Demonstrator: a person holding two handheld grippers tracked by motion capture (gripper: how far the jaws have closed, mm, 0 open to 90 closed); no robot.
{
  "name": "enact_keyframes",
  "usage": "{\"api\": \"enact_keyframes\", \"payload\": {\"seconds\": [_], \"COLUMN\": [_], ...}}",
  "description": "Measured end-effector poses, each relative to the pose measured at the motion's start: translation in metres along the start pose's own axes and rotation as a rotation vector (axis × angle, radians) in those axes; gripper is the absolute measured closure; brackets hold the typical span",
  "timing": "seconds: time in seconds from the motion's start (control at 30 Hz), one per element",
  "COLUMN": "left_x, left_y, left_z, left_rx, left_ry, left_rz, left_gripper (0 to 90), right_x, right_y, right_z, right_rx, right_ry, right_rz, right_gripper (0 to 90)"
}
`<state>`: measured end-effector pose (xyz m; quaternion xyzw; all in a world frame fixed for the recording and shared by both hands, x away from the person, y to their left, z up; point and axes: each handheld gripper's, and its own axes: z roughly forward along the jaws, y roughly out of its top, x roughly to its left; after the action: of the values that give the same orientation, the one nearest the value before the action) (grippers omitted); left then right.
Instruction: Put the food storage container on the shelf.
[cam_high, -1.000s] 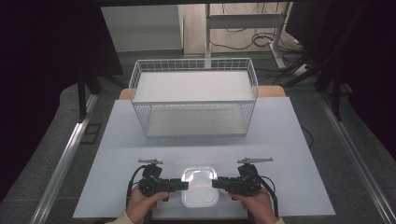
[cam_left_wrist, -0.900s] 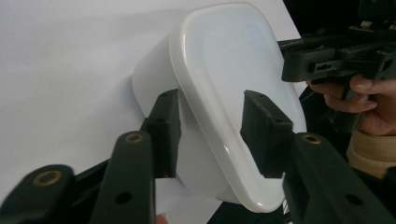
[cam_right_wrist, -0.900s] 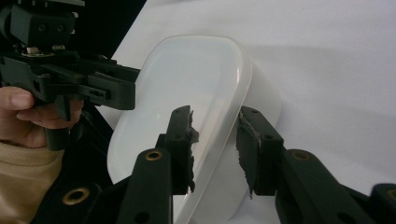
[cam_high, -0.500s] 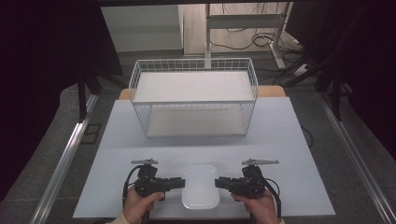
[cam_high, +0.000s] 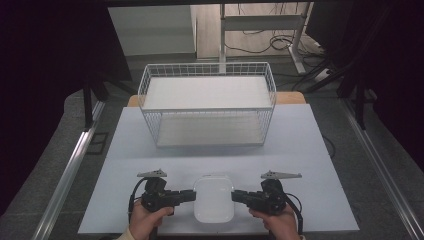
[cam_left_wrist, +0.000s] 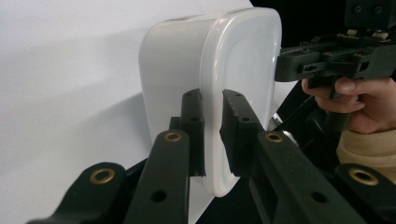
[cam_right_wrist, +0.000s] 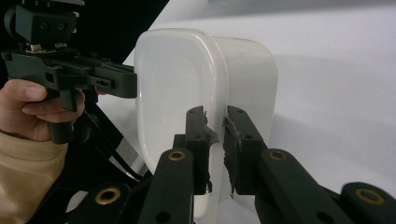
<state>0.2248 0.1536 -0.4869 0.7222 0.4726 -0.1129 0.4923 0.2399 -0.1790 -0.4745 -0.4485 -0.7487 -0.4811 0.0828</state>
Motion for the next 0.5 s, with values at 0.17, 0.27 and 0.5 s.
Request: {"api": "enact_keyframes", "payload": {"seconds": [0.17, 0.27, 0.5], "left_x": [-0.0017, -0.0035, -0.0063], "left_y": [0.0008, 0.0019, 0.0054], "left_z": [-0.0016, -0.0030, -0.0053], "left_rx": [-0.001, -0.001, -0.010], "left_ry": [0.001, 0.006, 0.012], "left_rz": [0.012, 0.028, 0.051], "left_gripper": [79.7, 79.7, 79.6], "right_x": [0.0029, 0.0056, 0.0098], "right_y": [0.0008, 0.0023, 0.0053], "right_z": [-0.0013, -0.0030, -0.0052], "right_rx": [-0.007, -0.011, -0.024], "right_ry": [-0.007, -0.012, -0.022], "right_rz": [-0.025, -0.049, -0.086], "right_gripper": [79.9, 79.9, 79.9]}}
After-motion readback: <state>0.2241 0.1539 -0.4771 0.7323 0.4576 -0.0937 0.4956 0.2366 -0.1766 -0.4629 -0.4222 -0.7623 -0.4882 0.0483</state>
